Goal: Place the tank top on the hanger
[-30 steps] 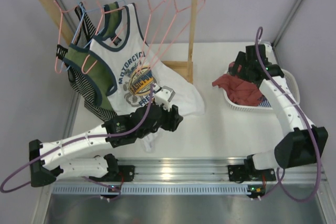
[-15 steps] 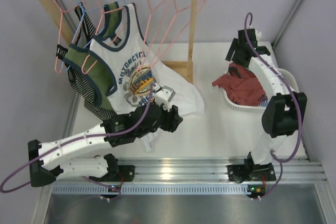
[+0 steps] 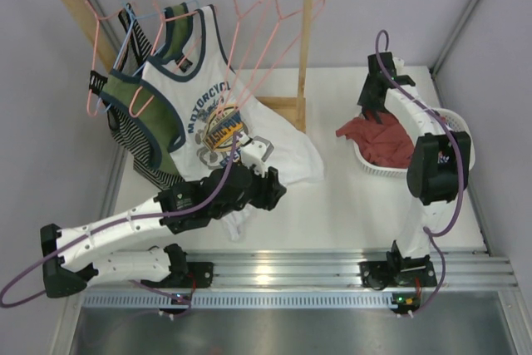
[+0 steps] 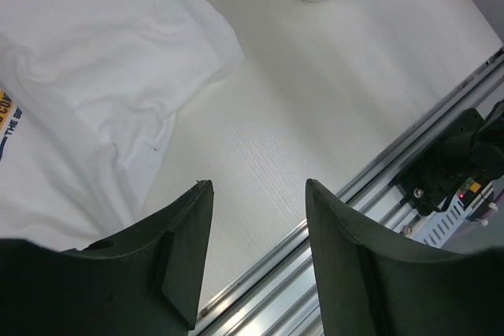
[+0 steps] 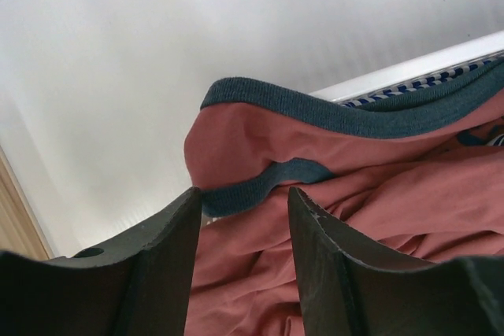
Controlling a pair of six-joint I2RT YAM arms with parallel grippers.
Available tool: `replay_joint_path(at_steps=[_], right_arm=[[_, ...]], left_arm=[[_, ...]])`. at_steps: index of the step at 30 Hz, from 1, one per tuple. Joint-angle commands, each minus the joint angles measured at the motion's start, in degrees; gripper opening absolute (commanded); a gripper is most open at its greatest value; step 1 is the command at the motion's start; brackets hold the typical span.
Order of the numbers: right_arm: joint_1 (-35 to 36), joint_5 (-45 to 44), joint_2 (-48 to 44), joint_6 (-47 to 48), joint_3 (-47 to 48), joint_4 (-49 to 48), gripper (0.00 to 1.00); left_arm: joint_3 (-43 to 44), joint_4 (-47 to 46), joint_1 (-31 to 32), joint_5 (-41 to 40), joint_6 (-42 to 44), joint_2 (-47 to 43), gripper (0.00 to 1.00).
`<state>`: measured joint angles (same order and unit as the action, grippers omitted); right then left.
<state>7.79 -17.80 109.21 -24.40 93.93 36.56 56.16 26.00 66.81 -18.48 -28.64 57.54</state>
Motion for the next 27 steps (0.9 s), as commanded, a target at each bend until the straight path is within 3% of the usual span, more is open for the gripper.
replay_joint_path(at_steps=[1,4,8,17,27], right_arm=[[-0.58,-1.89,-0.58,1.02,1.96,-2.89,0.47],[-0.58,-1.1,0.21,1.72,2.75,-3.25,0.36],[-0.5,-0.74,1.53,2.17,4.16,-1.93,0.3],[-0.5,-1.53,-1.01,2.34,2.84,-2.63,0.0],[-0.15,-3.12,-15.14,2.96,5.64,0.79,0.0]], left_arm=[[1.93,0.63,0.17,-0.5,-0.54,-1.2,0.55],[2.02,0.98,0.17,-0.68,-0.62,-1.29,0.55],[2.11,0.98,0.17,-0.51,-0.71,-1.38,0.55],[1.23,0.9,0.17,-0.5,-1.06,-1.47,0.53],[0.35,-2.7,0.17,-0.77,-0.8,0.11,0.52]])
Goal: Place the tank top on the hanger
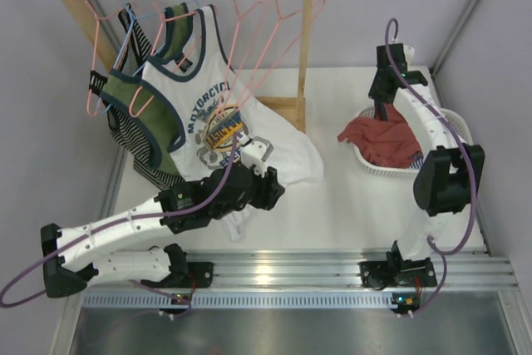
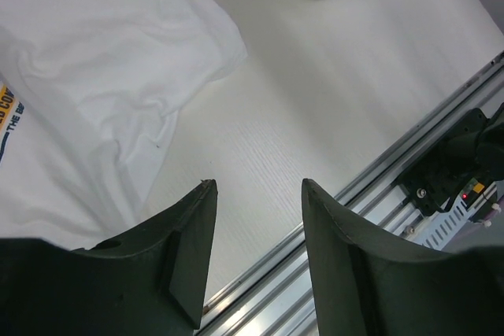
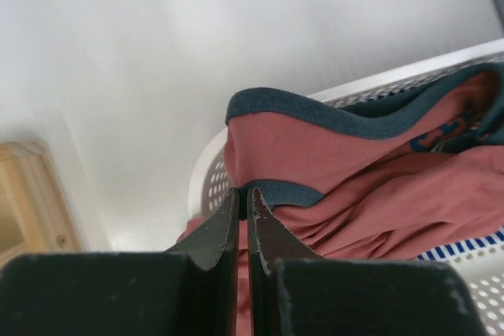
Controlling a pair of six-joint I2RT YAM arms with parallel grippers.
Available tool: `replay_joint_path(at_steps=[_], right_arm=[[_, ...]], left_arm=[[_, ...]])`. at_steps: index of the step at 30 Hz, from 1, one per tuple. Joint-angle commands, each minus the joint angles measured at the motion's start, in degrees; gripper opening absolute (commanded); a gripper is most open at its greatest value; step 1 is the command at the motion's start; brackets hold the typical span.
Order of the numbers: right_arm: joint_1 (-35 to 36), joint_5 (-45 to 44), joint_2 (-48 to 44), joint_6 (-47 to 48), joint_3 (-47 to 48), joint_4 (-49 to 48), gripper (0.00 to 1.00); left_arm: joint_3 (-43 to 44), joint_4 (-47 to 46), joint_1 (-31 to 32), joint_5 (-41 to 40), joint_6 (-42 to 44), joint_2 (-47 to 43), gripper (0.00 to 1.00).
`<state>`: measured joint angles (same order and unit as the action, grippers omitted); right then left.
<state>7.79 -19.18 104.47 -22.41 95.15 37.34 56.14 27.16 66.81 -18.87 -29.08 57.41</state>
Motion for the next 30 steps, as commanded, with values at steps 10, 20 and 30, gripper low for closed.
replay_joint_path(at_steps=[10,20,30], right_arm=[[5.29,-2.01,-29.82,1.67,9.43,4.58,0.0],[8.38,3.53,-44.08,-0.7,5.75,5.1,0.0],[13.03,5.38,-46.02,-2.72,0.82,4.32,0.0]], left_arm=[[1.51,-14.58,0.08,-0.99,1.83,6.75,0.54],[1.52,-17.58,0.08,-9.95,0.96,5.71,0.55],[-1.2,-24.23,0.08,-3.02,1.75,5.15,0.62]])
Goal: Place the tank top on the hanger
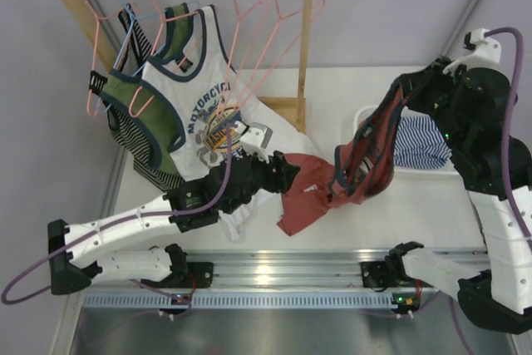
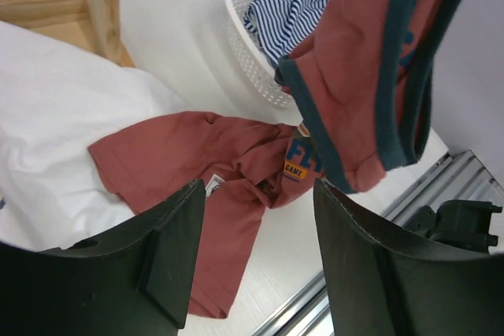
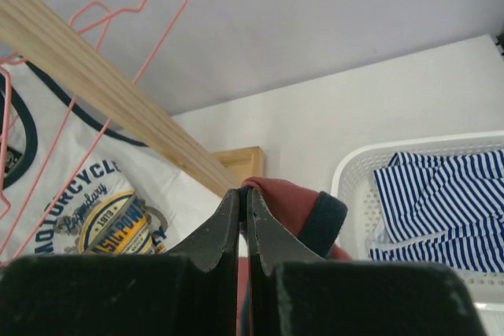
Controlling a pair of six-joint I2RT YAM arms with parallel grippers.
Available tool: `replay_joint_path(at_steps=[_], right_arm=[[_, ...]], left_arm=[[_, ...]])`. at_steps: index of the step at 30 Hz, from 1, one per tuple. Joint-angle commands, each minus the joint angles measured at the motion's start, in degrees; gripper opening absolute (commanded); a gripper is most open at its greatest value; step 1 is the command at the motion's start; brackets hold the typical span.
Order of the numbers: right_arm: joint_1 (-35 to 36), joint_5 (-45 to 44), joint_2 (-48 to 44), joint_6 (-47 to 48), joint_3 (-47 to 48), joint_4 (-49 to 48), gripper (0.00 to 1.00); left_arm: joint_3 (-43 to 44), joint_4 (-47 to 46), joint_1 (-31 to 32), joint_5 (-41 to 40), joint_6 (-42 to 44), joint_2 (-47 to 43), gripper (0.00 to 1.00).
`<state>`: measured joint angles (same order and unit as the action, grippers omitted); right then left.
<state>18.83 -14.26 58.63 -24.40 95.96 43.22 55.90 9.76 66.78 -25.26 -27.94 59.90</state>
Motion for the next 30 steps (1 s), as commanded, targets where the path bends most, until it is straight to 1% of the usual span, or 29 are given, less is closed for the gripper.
replay_joint_path(at_steps=[1,2,3,6,7,9,10,15,17,21,26,30], right_arm=[[2.35,0.11,-0.27,-0.65,-0.07,-1.39,0.0],[2.61,-0.15,-0.27,-0.65,-0.34,-1.13,0.0],[2.79,-0.15,-0.36,-0.73,-0.25,-0.95,0.0],[3.49,-0.15,-0.54,-0.73,-0.6,-0.33,0.0],[3.76,-0.15,-0.62,-0.73,-0.6,-0.24,0.0],[4.11,-0.33,-0.54,-0.65,-0.43,0.11,0.0],[4.11,-0.33,-0.54,-0.65,-0.08,0.28,0.0],[4.81,-0.07,-0.19,-0.73,0.8,1.07,0.0],[4.99,0.11,-0.1,-0.91,1.24,1.51,0.0],[5.6,0.37,0.17,-0.91,1.86,1.95,0.0],[5.96,0.64,0.34,-1.0,2.47,2.48,0.0],[6.22,0.73,0.43,-0.82,2.83,2.92,0.0]], left_arm=[[-1.49,-8.51,0.1,4.33,0.52,3.55,0.63],[-2.28,-9.31,0.1,5.99,0.44,4.25,0.63],[-2.72,-13.76,0.1,8.44,0.26,5.57,0.63],[-4.04,-18.01,0.19,11.97,-0.62,8.46,0.64],[-4.3,-20.72,0.19,12.68,-0.53,9.35,0.64],[-5.27,-23.54,0.28,14.35,0.95,12.33,0.64],[-5.54,-25.99,0.36,14.53,1.4,13.39,0.64],[-5.54,-32.34,0.54,12.52,6.57,18.58,0.65],[-4.4,-33.05,0.63,8.92,8.34,20.42,0.65],[-1.5,-32.87,0.54,6.01,13.08,23.77,0.65],[1.67,-33.58,0.45,5.13,16.78,28.24,0.65],[2.46,-35.16,0.28,8.1,20.38,30.27,0.65]])
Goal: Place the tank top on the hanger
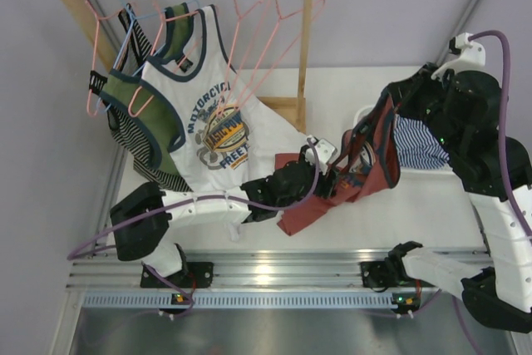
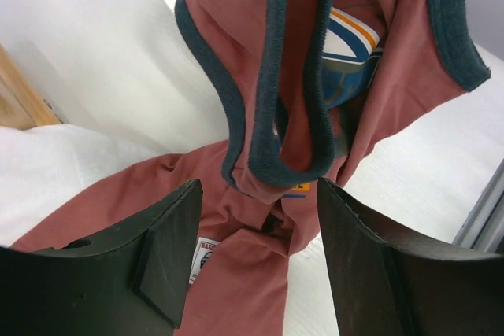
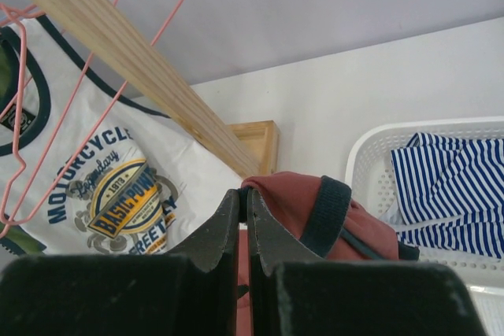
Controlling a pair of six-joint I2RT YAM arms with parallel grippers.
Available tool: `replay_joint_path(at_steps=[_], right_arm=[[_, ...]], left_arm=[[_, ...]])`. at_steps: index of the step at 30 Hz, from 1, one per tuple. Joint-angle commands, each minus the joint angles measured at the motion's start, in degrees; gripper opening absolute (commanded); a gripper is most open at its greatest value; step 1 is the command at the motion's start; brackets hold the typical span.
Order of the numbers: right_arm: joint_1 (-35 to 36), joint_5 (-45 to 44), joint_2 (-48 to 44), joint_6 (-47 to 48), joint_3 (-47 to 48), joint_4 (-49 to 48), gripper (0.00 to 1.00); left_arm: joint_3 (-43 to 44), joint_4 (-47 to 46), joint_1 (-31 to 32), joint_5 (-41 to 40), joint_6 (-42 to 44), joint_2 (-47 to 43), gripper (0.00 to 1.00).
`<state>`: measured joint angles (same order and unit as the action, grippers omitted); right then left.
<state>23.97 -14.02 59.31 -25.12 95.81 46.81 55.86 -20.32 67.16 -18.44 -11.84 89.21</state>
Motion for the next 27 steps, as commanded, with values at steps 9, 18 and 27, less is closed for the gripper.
replay_joint_path(at_steps=[9,18,27], right_arm=[[1.17,0.57,-0.42,-0.01,2.98,-0.58,0.0],[1.17,0.75,-0.68,0.25,3.77,-0.66,0.0],[1.17,1.1,1.51,2.54,10.87,-1.72,0.0]], left_arm=[[5.05,-5.52,-0.18,1.4,5.86,4.13,0.57],[9.09,1.83,-0.09,-6.61,10.33,-2.27,0.0],[32.25,24.51,-0.09,-7.4,18.77,-14.5,0.0]])
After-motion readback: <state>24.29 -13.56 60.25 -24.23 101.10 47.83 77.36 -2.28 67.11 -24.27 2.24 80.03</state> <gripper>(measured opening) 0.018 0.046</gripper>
